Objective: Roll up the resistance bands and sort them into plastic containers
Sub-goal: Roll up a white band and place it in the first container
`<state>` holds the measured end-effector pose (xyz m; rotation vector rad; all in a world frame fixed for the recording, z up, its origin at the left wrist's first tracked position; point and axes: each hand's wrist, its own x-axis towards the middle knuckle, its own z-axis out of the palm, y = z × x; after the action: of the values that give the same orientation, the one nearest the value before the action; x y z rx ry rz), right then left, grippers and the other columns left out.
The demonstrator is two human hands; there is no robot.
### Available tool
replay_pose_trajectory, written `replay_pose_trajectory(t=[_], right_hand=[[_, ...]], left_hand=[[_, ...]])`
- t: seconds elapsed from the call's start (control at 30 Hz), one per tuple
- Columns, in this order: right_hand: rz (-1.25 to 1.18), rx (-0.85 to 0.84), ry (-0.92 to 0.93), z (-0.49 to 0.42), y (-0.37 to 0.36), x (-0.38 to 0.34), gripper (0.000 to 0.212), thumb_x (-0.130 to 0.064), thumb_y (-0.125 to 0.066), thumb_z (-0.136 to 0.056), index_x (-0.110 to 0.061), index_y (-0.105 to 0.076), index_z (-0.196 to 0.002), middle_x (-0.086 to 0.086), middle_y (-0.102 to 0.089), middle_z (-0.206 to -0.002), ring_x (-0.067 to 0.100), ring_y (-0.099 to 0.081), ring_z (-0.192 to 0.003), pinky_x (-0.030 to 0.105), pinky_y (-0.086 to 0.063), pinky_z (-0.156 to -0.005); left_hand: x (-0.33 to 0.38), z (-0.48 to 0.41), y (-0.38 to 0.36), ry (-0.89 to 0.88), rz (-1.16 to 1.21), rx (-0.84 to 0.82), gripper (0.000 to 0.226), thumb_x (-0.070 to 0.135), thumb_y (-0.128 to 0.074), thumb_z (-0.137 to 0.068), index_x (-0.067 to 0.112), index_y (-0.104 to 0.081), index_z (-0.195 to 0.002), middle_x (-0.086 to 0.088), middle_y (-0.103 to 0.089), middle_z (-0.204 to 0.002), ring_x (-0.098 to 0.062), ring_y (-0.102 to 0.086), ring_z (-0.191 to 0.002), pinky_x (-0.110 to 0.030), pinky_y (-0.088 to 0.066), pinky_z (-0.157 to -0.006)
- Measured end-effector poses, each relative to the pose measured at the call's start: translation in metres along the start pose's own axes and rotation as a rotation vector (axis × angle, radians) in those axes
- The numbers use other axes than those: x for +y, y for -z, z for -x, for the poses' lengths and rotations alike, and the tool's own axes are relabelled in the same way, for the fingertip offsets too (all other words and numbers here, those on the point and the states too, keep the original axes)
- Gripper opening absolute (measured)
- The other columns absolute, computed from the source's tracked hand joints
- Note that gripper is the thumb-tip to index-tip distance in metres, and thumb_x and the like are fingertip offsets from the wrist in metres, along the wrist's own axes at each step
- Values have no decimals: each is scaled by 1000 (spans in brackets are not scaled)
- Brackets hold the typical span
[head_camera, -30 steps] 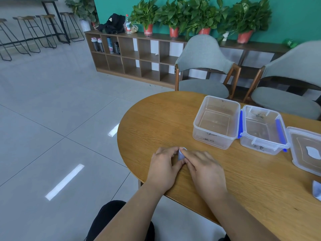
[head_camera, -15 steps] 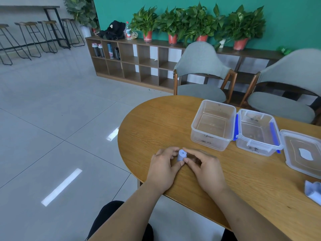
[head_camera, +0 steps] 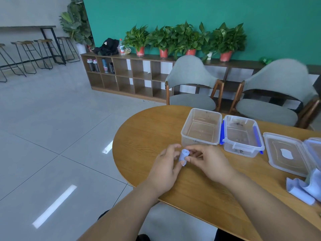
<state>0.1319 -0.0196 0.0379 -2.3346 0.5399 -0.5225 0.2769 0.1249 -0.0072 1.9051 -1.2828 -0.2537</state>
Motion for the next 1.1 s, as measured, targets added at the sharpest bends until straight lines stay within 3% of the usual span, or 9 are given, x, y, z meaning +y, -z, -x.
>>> replay_pose_trajectory(t=[0.13,0.2,0.37,0.53,0.73,0.9,1.1], right_hand=[[121,-12,52,-7,22,-11,20,-26,-75,-93,-36,-76,-111,-17,-76,-91,3,-69,-85,35,-58,-82],[143,-16,40,-10,32,-18,19,-23,-74,-93,-35,-76,-108,-16,-75,-88,3,-68,-84,36,-58,-81],[85,-76,-5,-26,59,-37,17,-20,-79,-91,-23,-77,-107,-18,-75,-89,6,-70,-81,27,-57,-80],[164,-37,-31,-51,69,-36,16,-28,-81,-90,-31,-80,-105,-17,-77,-92,-5,-69,-82,7,-48,-69],[192,-56,-58,-73,76,-31,19,-24,-79,-91,-29,-79,-110,-14,-74,-98,0,-69,-87,21,-58,-78],[244,-74,-69,-92,76,-26,21,-23,-75,-95,-32,-78,-113,-15,-75,-106,-5,-64,-84,15,-45,-69],[248,-16,-102,-109,73,-25,37,-25,-79,-89,-29,-73,-125,-13,-73,-111,2,-64,-89,23,-52,-84]], left_hand=[[13,-13,1,-37,-2,45,48,36,-65,-103,35,-40,-144,20,-67,-122,1,-54,-118,-30,-44,-106],[20,-20,1,-53,0,78,47,34,-67,-102,35,-43,-142,24,-66,-119,1,-54,-114,-28,-44,-103],[34,-37,2,-73,-13,165,47,41,-70,-98,34,-45,-137,28,-67,-112,-5,-55,-106,-34,-49,-96],[41,-55,3,-62,-42,226,47,37,-75,-95,42,-43,-129,25,-68,-114,-9,-54,-109,-37,-50,-97],[43,-75,0,-33,-52,281,45,42,-79,-90,42,-49,-123,25,-67,-108,-9,-54,-105,-37,-51,-91],[43,-95,-2,0,-89,294,42,36,-82,-87,36,-57,-121,29,-62,-98,-10,-53,-103,-37,-52,-87],[44,-116,-5,44,-79,361,31,39,-83,-85,33,-71,-113,25,-65,-95,-10,-53,-98,-36,-53,-82]])
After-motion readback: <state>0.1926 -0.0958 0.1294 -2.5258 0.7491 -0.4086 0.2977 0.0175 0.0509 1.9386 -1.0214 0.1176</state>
